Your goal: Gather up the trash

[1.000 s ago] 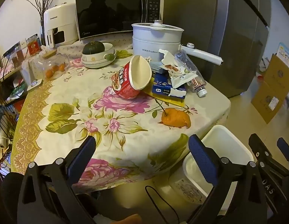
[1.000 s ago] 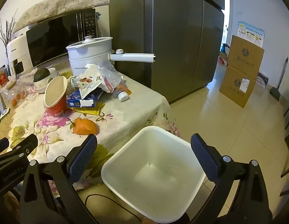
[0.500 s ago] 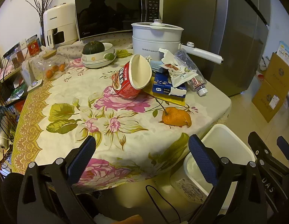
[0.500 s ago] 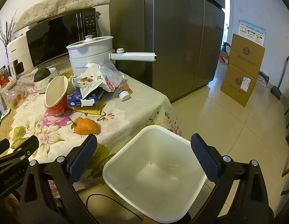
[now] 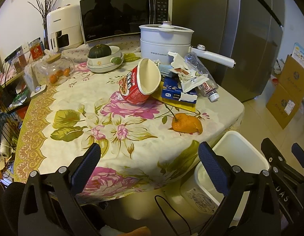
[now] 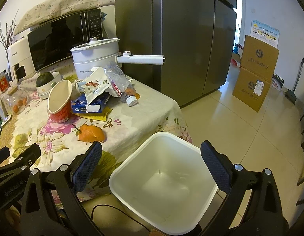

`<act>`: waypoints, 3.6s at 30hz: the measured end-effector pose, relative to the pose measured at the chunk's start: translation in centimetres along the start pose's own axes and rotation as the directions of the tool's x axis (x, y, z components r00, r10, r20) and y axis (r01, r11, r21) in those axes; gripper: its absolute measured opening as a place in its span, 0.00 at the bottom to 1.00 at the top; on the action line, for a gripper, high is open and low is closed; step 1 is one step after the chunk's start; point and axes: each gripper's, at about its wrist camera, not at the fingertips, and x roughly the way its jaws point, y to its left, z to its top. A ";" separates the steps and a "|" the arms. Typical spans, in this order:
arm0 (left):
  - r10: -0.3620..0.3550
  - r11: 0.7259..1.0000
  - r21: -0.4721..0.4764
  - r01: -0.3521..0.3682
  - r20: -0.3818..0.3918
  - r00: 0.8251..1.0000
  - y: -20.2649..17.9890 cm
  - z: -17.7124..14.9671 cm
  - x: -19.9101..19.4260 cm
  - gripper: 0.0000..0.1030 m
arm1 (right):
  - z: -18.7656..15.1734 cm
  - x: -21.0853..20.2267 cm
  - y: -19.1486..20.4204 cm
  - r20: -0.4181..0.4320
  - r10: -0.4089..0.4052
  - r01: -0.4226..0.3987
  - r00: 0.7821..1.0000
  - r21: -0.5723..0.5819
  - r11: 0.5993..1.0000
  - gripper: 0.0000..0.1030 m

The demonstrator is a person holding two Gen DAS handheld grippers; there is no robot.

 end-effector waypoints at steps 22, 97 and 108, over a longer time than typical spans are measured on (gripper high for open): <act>0.000 1.000 -0.001 0.000 -0.003 1.000 0.2 -0.2 -0.1 0.94 | 0.1 0.0 -0.1 -0.002 0.001 -0.001 1.000 -0.001 1.000 0.93; 0.035 0.996 -0.079 -0.040 -0.065 0.997 2.6 10.2 6.7 0.94 | 6.1 4.3 -2.1 -0.106 0.204 -0.185 0.973 0.161 0.969 0.93; 0.015 0.998 -0.053 -0.029 -0.235 0.972 3.0 16.6 16.9 0.93 | 4.0 9.8 -4.4 -0.251 0.270 -0.193 0.930 0.293 0.937 0.93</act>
